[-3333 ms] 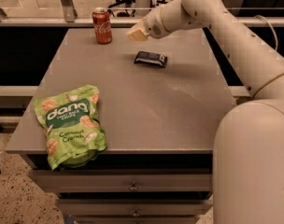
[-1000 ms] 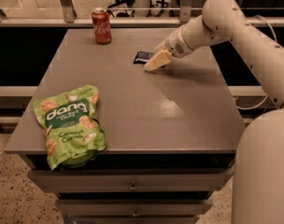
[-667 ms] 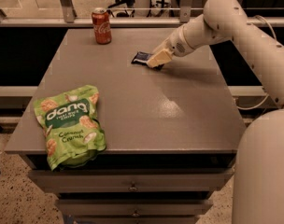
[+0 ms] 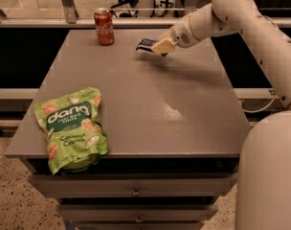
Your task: Move rxbar blueberry near coke can
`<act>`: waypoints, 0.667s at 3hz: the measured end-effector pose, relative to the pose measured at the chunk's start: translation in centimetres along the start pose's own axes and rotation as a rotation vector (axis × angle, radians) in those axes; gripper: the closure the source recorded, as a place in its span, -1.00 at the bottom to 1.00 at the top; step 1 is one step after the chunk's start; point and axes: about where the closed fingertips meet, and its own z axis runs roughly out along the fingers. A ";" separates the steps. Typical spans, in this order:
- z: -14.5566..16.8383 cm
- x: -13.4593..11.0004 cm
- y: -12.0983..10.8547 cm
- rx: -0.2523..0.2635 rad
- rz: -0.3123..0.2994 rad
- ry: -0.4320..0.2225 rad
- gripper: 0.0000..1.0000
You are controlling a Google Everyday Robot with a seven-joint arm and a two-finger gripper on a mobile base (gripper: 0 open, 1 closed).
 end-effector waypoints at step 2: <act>4.4 -5.6 0.0 -0.030 -0.039 -0.084 1.00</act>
Offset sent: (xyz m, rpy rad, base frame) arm 0.0371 0.0788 0.0257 0.0815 -0.0578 0.0780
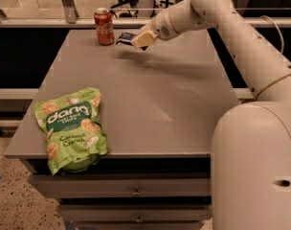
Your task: Move rxbar blueberry near coke can
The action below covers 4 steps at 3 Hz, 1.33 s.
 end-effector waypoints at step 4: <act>6.5 0.7 -2.2 0.092 0.080 0.020 -0.45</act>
Offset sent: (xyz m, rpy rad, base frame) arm 0.0360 0.0343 -0.0355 -0.0094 0.0152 -0.1045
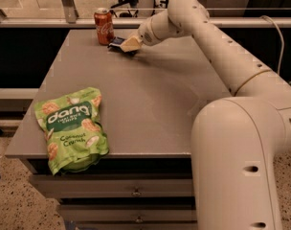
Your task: Move rxbar blueberry near coke can
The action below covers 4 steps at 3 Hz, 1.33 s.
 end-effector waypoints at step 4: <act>-15.9 1.6 -5.0 0.044 0.065 -0.217 -1.00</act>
Offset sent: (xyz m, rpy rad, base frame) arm -0.0101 -0.0629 0.0487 0.1028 -0.0697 -0.0657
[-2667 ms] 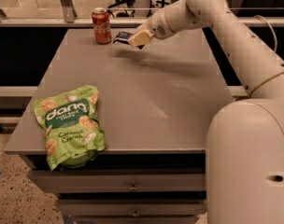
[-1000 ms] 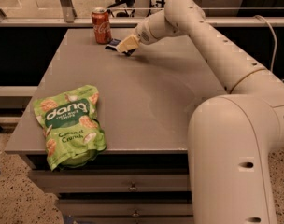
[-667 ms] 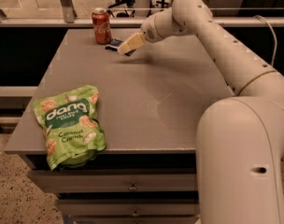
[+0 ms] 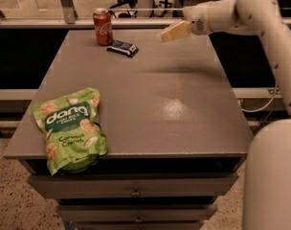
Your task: Move rxbar blueberry near coke can
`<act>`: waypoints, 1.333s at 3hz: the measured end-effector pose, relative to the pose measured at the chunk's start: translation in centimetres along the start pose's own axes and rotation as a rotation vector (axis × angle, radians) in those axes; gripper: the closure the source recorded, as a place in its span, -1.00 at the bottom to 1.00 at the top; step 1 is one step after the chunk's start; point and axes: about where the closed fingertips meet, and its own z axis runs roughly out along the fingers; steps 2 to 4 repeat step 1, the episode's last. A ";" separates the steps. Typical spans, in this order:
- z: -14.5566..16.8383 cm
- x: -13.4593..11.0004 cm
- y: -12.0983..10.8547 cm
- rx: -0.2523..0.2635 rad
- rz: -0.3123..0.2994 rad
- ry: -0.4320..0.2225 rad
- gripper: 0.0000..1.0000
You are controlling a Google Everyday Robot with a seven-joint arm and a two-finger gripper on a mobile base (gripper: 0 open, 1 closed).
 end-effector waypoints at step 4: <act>-2.8 -0.1 -1.0 0.015 0.011 -0.026 -1.00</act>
Offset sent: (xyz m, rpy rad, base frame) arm 0.0000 0.0000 0.0000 0.0000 0.0000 0.0000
